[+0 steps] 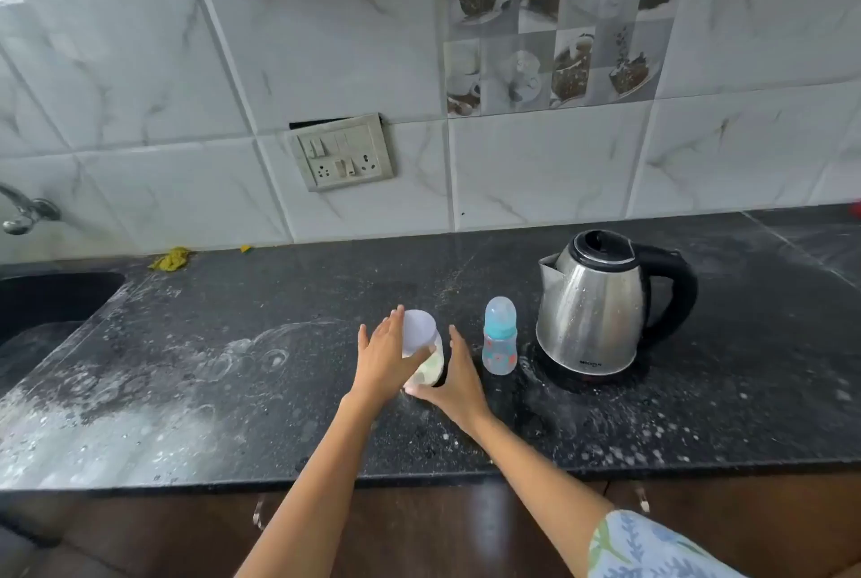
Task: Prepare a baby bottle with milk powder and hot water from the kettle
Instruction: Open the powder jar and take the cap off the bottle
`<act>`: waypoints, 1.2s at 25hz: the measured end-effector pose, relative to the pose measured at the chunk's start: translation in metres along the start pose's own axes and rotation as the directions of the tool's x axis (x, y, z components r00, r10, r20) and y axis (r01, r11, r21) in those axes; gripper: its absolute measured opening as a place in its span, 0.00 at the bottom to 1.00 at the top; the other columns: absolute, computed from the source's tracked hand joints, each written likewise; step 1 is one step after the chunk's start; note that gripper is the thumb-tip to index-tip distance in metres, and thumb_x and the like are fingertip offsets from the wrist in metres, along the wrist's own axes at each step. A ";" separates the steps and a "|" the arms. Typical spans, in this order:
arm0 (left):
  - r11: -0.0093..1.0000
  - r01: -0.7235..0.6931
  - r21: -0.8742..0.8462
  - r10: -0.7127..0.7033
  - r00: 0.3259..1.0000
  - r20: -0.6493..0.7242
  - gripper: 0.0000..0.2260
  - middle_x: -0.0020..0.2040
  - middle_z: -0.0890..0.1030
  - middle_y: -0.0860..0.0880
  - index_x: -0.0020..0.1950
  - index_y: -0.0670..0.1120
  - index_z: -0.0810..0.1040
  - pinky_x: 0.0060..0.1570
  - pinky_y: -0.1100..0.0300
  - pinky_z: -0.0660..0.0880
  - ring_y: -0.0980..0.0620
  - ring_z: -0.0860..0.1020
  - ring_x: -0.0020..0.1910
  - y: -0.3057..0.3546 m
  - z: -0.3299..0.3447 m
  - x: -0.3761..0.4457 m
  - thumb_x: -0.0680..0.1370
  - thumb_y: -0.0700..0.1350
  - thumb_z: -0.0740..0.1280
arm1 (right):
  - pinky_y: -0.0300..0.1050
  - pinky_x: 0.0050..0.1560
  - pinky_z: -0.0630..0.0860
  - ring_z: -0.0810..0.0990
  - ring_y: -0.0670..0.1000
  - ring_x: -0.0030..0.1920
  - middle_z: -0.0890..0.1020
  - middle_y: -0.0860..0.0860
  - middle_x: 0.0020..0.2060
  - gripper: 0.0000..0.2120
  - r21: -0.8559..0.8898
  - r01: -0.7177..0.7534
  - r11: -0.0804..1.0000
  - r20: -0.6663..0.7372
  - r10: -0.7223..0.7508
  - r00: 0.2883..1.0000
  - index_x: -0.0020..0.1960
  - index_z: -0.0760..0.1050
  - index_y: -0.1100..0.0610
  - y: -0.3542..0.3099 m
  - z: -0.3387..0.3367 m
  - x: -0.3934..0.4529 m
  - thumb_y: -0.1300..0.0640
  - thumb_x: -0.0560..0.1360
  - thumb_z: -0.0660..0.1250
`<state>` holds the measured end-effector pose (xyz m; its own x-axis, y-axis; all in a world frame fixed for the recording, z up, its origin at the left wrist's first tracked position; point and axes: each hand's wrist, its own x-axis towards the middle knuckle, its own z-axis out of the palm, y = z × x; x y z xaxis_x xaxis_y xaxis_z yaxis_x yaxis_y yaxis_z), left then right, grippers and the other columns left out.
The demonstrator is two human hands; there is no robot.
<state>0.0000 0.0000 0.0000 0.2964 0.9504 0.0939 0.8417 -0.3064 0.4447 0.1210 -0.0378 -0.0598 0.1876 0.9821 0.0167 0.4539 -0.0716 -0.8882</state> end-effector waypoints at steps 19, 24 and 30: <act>0.875 0.037 0.482 -0.024 0.999 -0.034 0.36 0.56 0.79 0.43 0.63 0.44 0.72 0.50 0.55 0.70 0.44 0.76 0.54 0.019 0.003 0.033 0.74 0.71 0.49 | 0.42 0.53 0.76 0.79 0.43 0.53 0.80 0.42 0.53 0.37 0.079 0.069 0.994 -0.149 -0.056 0.987 0.60 0.70 0.50 0.018 0.005 0.035 0.44 0.54 0.79; 0.937 -0.119 0.327 0.002 0.941 0.337 0.40 0.76 0.60 0.42 0.76 0.45 0.59 0.68 0.49 0.63 0.41 0.60 0.74 0.015 -0.024 0.051 0.71 0.58 0.73 | 0.40 0.54 0.76 0.78 0.44 0.58 0.79 0.42 0.58 0.43 -0.029 0.001 1.000 -0.147 -0.006 0.989 0.64 0.69 0.49 0.013 0.002 0.033 0.40 0.54 0.78; 0.934 -0.198 0.298 0.040 0.886 0.462 0.42 0.72 0.69 0.47 0.76 0.49 0.60 0.65 0.51 0.68 0.46 0.67 0.71 0.028 -0.034 0.064 0.68 0.55 0.77 | 0.38 0.52 0.75 0.78 0.46 0.58 0.79 0.43 0.58 0.42 -0.079 -0.013 0.997 -0.181 -0.001 0.983 0.66 0.68 0.48 0.014 -0.006 0.031 0.41 0.56 0.78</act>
<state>0.0272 0.0539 0.0485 0.5048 0.8053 -0.3109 0.8620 -0.4897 0.1310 0.1386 -0.0097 -0.0691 0.3417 0.9344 0.1007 0.5186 -0.0981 -0.8494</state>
